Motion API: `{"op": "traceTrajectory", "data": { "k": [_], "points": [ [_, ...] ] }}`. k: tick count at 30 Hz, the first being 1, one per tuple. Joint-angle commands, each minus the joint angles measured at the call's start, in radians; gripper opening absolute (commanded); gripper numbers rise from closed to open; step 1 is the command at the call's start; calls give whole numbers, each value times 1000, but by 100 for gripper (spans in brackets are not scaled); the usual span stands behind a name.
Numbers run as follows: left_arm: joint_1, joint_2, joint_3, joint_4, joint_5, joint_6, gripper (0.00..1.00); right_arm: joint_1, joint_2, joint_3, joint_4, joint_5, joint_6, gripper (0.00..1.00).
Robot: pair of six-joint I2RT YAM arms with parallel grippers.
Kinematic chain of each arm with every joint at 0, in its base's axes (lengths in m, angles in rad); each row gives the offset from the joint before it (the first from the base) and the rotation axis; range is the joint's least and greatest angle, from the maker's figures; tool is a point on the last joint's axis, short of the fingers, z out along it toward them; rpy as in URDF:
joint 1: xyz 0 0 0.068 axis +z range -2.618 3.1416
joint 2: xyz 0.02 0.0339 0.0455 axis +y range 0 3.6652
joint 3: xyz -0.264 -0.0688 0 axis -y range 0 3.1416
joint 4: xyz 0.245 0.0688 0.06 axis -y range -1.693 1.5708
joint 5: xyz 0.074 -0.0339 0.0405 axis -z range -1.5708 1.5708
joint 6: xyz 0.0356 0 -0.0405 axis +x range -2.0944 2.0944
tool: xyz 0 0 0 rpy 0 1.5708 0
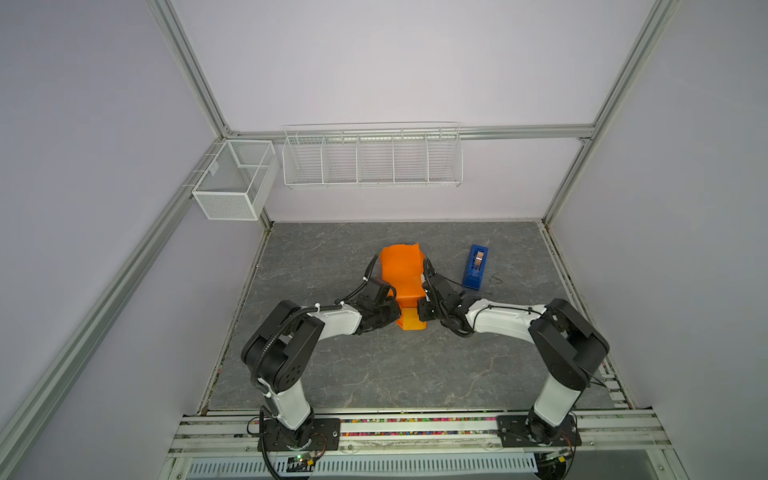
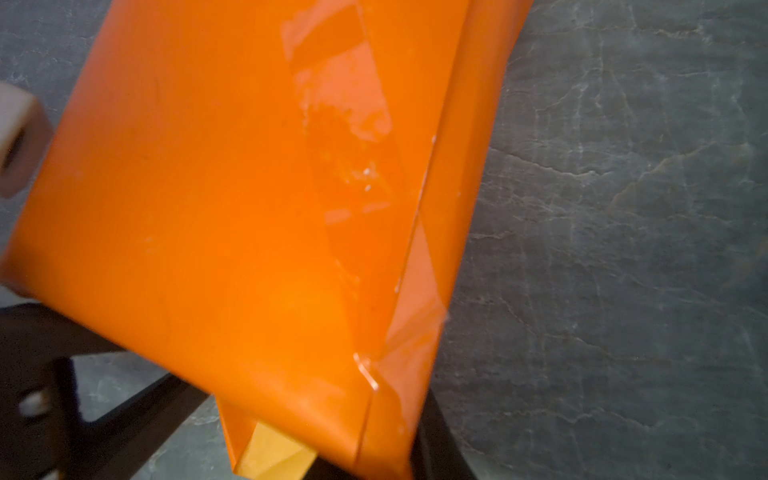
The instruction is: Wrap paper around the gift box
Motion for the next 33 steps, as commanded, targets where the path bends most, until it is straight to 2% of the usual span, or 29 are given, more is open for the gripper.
{"op": "traceTrajectory", "data": {
  "k": [1,4,9,24,33],
  "points": [
    [-5,-35,-19,27,-7,-16,15,-5,13,-6,20,-7,10,20],
    [-5,-34,-19,65,10,-12,10,-5,13,-7,20,-7,10,20],
    [-5,-9,-19,142,52,-9,8,-5,16,-6,20,-9,10,20],
    [4,36,-22,55,16,-9,8,-5,-1,-11,15,-19,15,21],
    [4,36,-24,41,13,-9,8,-8,-144,-82,-21,-33,43,29]
  ]
}}
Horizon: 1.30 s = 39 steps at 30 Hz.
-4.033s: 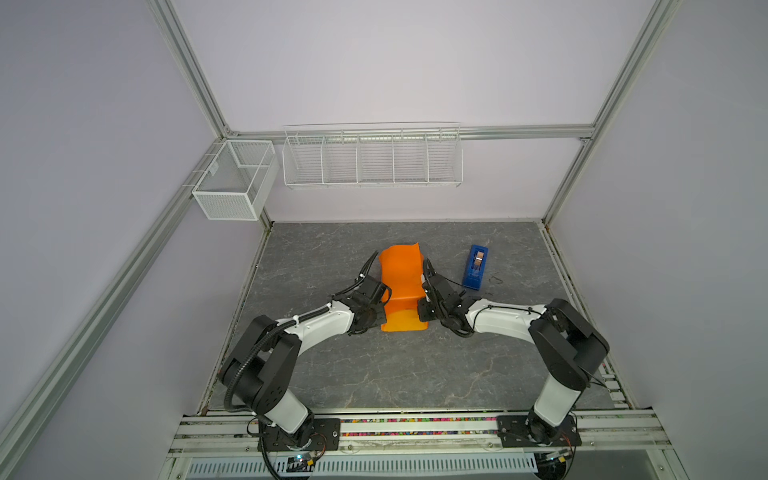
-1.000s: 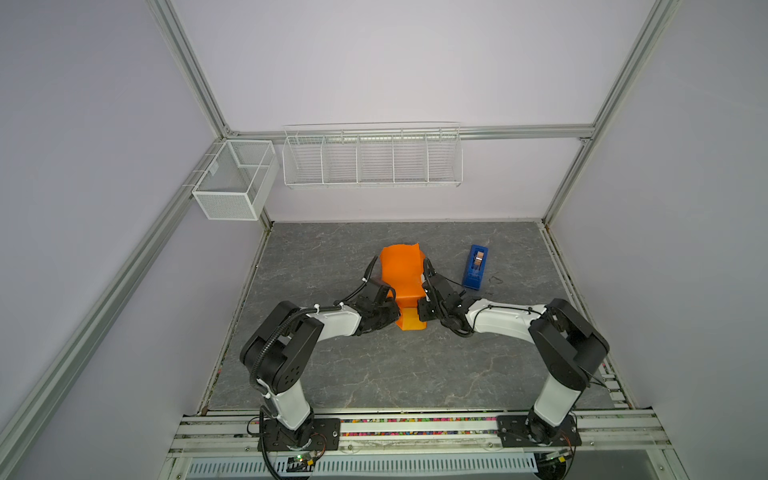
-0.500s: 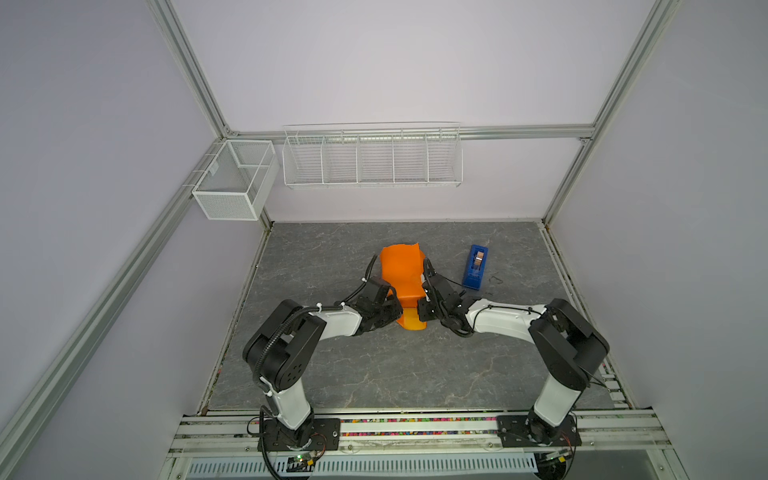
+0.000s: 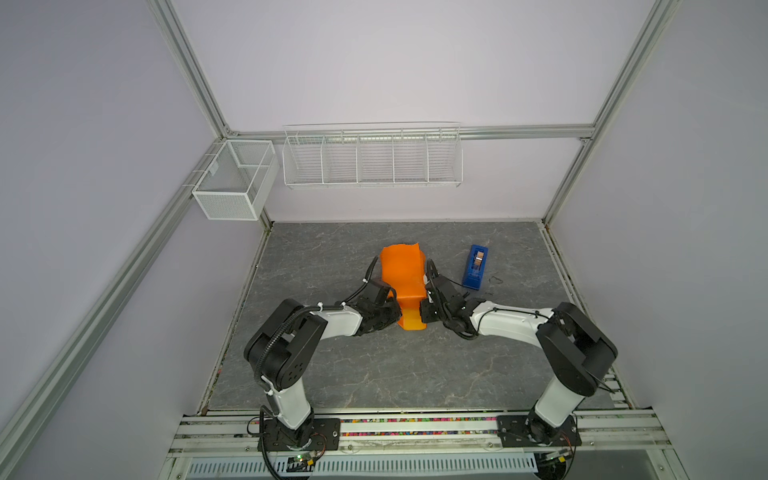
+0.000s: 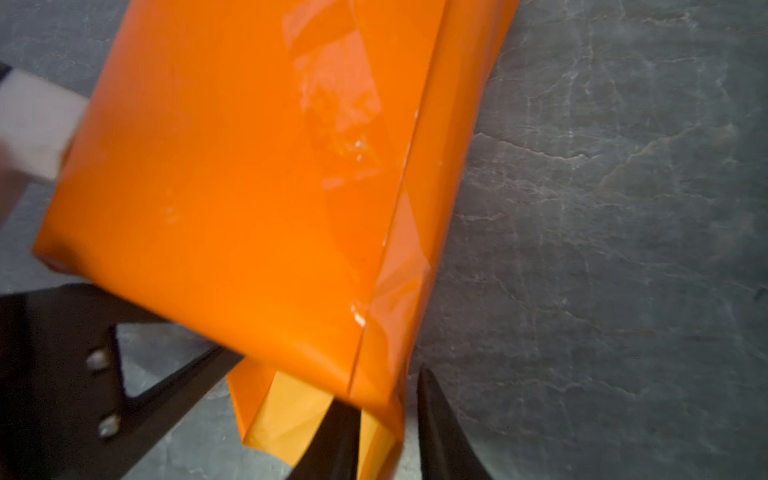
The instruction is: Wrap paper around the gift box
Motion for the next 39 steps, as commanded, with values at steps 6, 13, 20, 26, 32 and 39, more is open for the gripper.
{"op": "traceTrajectory", "data": {
  "k": [6,13,20,26,32,39],
  "points": [
    [7,17,-10,-24,-14,-2,8,-26,-163,-134,-30,8,69,31],
    [7,19,-10,-25,-11,-2,8,-66,-71,-143,29,-87,82,20],
    [7,23,-4,-27,-10,0,8,-65,9,-92,101,-182,67,14],
    [7,28,-2,-28,-6,1,8,-57,36,-71,155,-209,64,14],
    [7,33,-1,-28,-6,2,8,-58,86,-11,176,-243,67,14],
    [7,39,7,-34,-4,5,7,-57,124,19,193,-260,73,14]
  ]
}}
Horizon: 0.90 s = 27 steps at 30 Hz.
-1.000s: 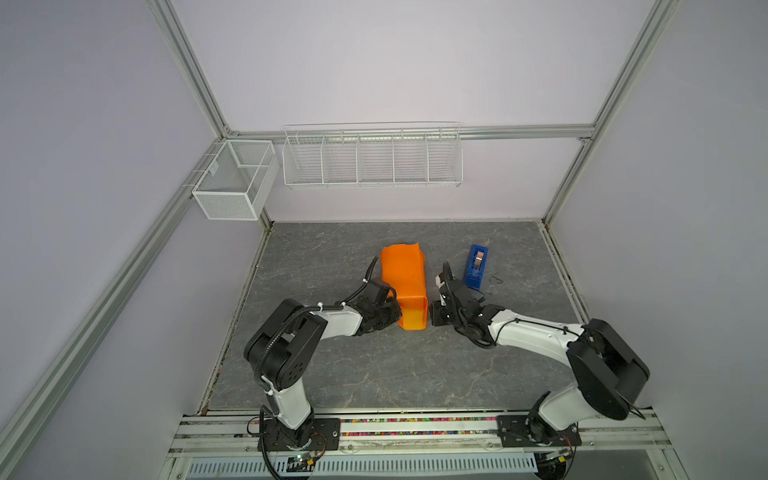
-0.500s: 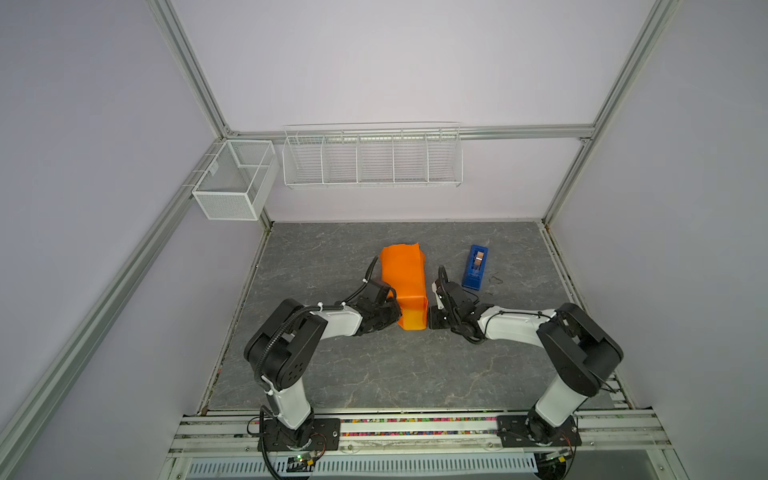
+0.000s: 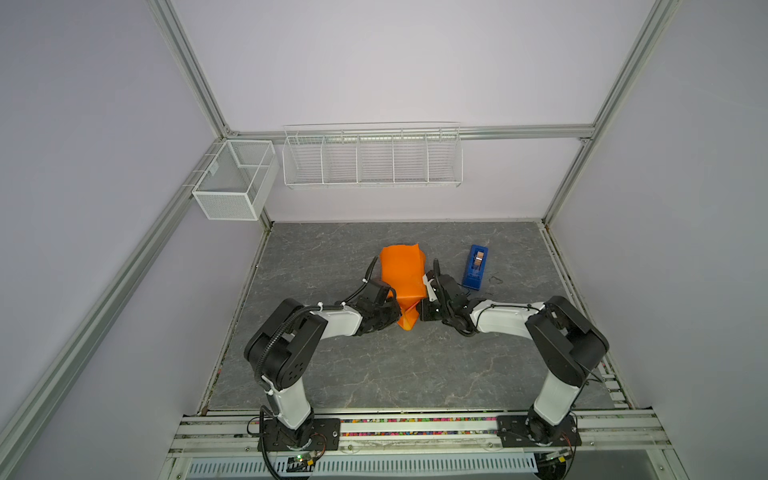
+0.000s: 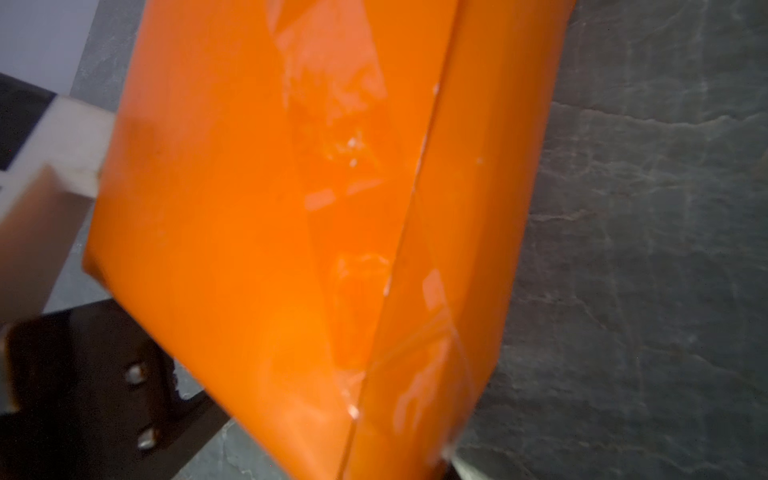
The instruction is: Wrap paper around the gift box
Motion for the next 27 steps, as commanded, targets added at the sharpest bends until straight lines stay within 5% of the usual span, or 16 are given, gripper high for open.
{"op": "traceTrajectory", "data": {
  "k": [1,27],
  "points": [
    [6,36,8,-35,-9,5,7,4,35,34,43,-33,9,14],
    [5,48,16,-46,-9,8,7,20,146,69,142,-108,75,13]
  ]
}}
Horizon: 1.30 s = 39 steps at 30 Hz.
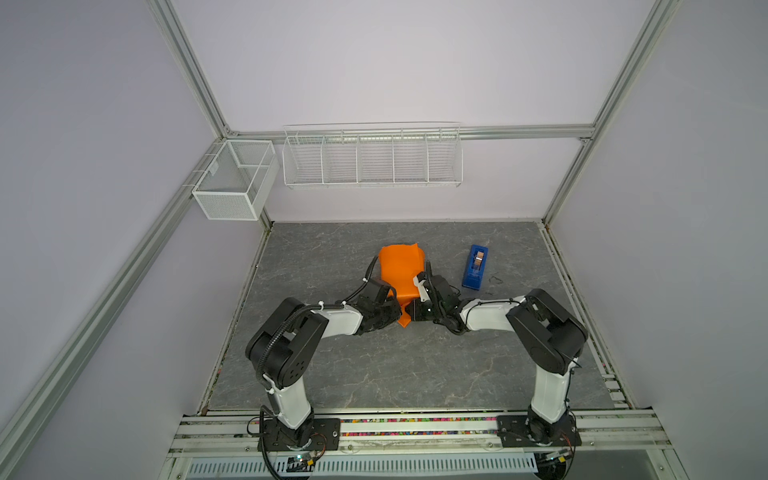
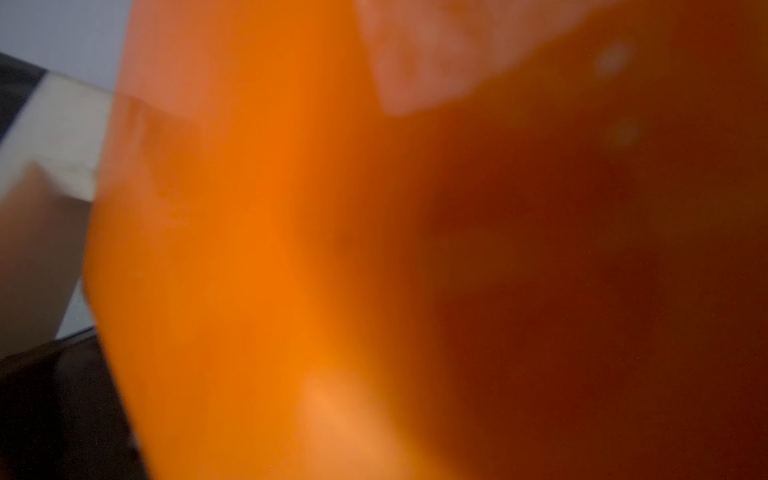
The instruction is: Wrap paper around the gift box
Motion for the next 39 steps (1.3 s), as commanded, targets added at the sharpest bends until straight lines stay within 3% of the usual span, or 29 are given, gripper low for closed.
{"op": "traceTrajectory", "data": {
  "k": [1,15,28,39],
  "points": [
    [3,37,6,-52,-8,8,7,5,26,23,31,-4,19,13],
    [3,-17,2,-60,-12,13,9,5,61,21,14,12,41,13],
    [2,-192,-101,-177,-21,-93,22,5,62,21,14,8,40,13],
    [2,-115,-180,31,100,-214,27,5,59,18,14,11,39,12]
  ]
}}
